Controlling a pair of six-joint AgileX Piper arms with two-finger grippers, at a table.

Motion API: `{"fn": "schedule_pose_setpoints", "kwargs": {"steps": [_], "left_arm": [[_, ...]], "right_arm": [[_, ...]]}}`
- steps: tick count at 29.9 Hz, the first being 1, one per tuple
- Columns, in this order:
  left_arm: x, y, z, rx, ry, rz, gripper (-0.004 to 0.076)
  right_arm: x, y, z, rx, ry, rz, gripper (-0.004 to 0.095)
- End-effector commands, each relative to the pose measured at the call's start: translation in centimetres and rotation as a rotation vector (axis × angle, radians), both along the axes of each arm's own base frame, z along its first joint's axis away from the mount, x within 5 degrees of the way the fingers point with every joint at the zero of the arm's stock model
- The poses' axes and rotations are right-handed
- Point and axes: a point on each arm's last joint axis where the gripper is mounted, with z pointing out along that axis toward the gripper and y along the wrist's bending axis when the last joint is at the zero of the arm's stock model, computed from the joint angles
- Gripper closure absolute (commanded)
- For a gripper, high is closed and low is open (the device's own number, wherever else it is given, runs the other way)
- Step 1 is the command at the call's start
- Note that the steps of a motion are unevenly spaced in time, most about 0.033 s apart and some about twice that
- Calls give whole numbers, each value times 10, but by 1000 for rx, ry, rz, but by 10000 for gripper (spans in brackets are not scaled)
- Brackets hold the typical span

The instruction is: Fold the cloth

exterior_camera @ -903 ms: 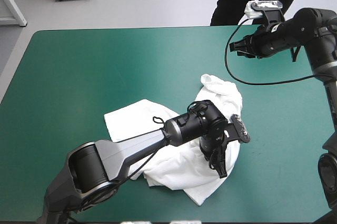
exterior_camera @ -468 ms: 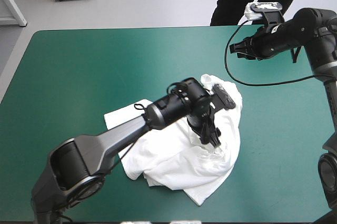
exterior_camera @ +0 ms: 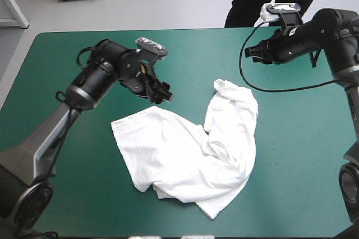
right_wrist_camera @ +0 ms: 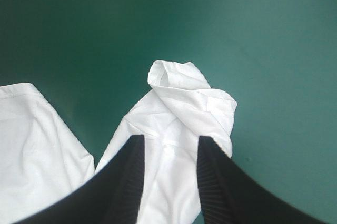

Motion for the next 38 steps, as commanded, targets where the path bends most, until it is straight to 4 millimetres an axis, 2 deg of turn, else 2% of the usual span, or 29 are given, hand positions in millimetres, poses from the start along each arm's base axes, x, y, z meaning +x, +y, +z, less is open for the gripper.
{"fn": "schedule_pose_setpoints", "kwargs": {"steps": [1,4,8,12,18,28,33,38], "left_arm": [[-24,40,22,-27,4,95,160],[-33,67,13,-20,39,183,160],[-36,89,1,-13,83,281,160],[-25,103,-13,5,127,348,160],[4,122,-45,58,216,396,160],[36,117,-95,111,314,374,169],[40,115,-116,108,325,366,242],[43,114,-123,88,290,366,304]], "right_arm": [[-12,-3,22,25,-81,-3,588],[-12,-3,22,25,-81,-3,588],[-11,-3,22,26,-84,-4,588],[-11,-3,22,26,-84,-4,588],[-12,-3,22,25,-79,-3,588],[-12,-3,22,20,-80,-2,588],[-12,-4,21,12,-79,-5,588],[-11,-5,22,6,-84,-9,588]]}}
